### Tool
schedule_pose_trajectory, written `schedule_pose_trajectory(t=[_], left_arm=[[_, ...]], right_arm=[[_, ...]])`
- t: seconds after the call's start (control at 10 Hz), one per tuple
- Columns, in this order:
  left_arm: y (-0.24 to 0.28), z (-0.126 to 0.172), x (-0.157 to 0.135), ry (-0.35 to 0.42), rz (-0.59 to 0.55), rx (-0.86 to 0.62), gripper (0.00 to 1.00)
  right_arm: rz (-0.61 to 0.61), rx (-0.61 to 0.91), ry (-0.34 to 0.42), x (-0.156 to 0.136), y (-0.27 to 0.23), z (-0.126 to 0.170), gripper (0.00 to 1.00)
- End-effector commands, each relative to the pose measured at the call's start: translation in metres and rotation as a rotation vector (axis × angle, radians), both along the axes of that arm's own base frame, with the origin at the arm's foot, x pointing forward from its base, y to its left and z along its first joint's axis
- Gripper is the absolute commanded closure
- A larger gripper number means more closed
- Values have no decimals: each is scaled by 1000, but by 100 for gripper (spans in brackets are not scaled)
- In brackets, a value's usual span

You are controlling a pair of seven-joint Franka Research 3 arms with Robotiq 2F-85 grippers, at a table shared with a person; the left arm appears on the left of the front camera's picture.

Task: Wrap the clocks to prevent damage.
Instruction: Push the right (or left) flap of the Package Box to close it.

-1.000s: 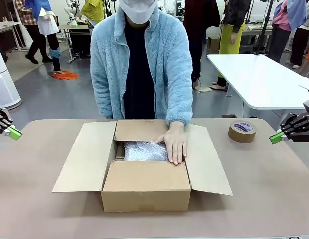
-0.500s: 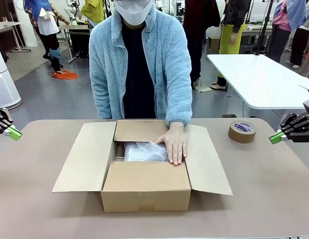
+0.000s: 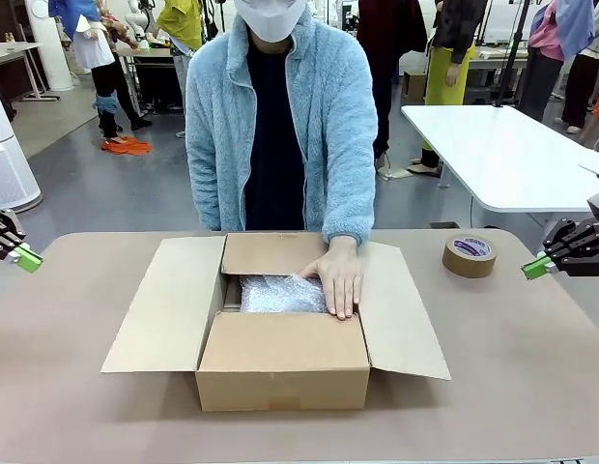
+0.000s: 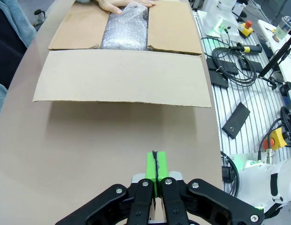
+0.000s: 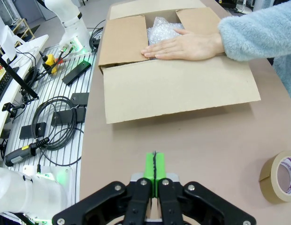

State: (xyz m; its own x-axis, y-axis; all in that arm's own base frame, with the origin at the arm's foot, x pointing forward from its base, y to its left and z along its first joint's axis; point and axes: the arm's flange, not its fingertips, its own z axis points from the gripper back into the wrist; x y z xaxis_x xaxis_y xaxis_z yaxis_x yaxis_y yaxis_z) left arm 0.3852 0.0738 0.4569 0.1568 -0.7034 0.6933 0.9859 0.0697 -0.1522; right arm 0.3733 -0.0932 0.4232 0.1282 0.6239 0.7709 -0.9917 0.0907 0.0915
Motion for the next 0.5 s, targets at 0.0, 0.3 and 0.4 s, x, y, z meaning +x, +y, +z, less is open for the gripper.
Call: schedule_pose_trajectory(t=[0.0, 0.3, 0.4], left_arm=[[-3, -10, 10, -5, -43, -34, 100], [-17, -58, 29, -29, -49, -105, 100], [-24, -75, 36, -38, -30, -72, 100]], right_arm=[[1, 18, -6, 0, 0, -2, 99], [1, 18, -6, 0, 0, -2, 99], [1, 18, -6, 0, 0, -2, 99]])
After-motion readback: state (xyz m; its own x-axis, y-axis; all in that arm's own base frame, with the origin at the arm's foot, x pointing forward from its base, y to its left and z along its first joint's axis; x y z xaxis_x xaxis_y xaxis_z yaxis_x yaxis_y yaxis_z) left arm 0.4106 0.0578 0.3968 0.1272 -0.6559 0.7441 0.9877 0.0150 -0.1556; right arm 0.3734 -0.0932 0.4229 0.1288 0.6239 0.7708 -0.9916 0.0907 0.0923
